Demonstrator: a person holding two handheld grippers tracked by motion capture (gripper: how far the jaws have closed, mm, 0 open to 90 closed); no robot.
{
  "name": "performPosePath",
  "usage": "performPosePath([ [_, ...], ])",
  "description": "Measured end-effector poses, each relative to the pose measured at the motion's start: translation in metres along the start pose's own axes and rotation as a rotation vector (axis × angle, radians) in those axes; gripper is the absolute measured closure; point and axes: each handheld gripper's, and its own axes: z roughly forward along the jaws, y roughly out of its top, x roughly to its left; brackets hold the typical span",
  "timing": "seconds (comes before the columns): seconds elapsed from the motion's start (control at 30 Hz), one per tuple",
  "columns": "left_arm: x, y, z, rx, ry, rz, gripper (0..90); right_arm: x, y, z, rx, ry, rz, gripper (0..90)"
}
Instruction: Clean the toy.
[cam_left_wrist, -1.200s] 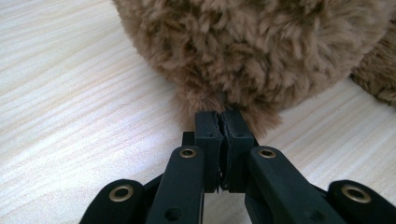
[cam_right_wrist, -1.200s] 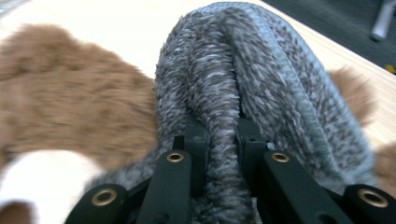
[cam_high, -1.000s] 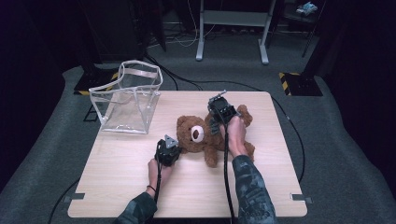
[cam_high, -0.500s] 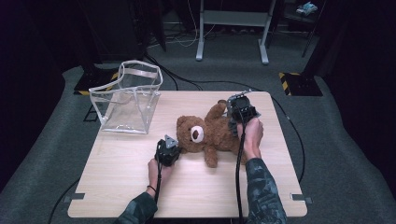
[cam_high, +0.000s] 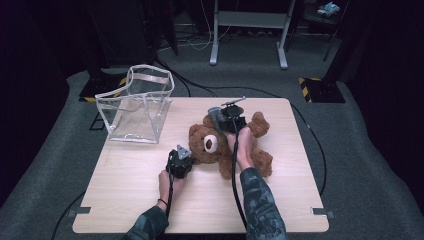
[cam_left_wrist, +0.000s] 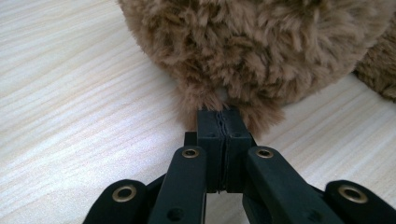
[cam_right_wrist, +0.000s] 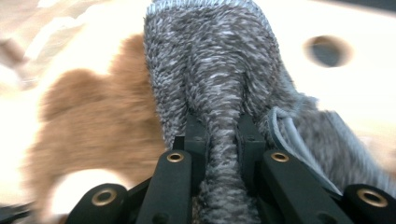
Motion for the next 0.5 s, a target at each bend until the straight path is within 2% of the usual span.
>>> performPosePath([
  [0.03, 0.0, 0.0, 0.0, -0.005, -0.002, -0.003, 88.6, 0.004, -0.001, 0.001, -0.005, 0.008, 0.001, 79.3],
  [0.07, 0.0, 0.0, 0.0, -0.005, -0.002, -0.003, 88.6, 0.004, 0.0, 0.001, -0.001, 0.041, -0.005, 79.3],
  [0.13, 0.0, 0.0, 0.0, -0.003, -0.002, -0.002, 88.6, 0.003, 0.0, -0.003, -0.013, 0.028, -0.014, 79.4],
  [0.23, 0.0, 0.0, 0.0, -0.006, 0.0, -0.006, 88.6, -0.004, -0.001, -0.01, 0.005, -0.047, -0.055, 79.4],
  [0.43, 0.001, 0.0, 0.0, -0.006, -0.001, -0.012, 89.1, -0.023, -0.007, -0.024, 0.018, -0.17, -0.094, 79.4],
  [0.5, 0.001, 0.0, 0.0, -0.005, 0.0, -0.012, 89.1, -0.029, -0.009, -0.029, 0.029, -0.224, -0.105, 79.4],
])
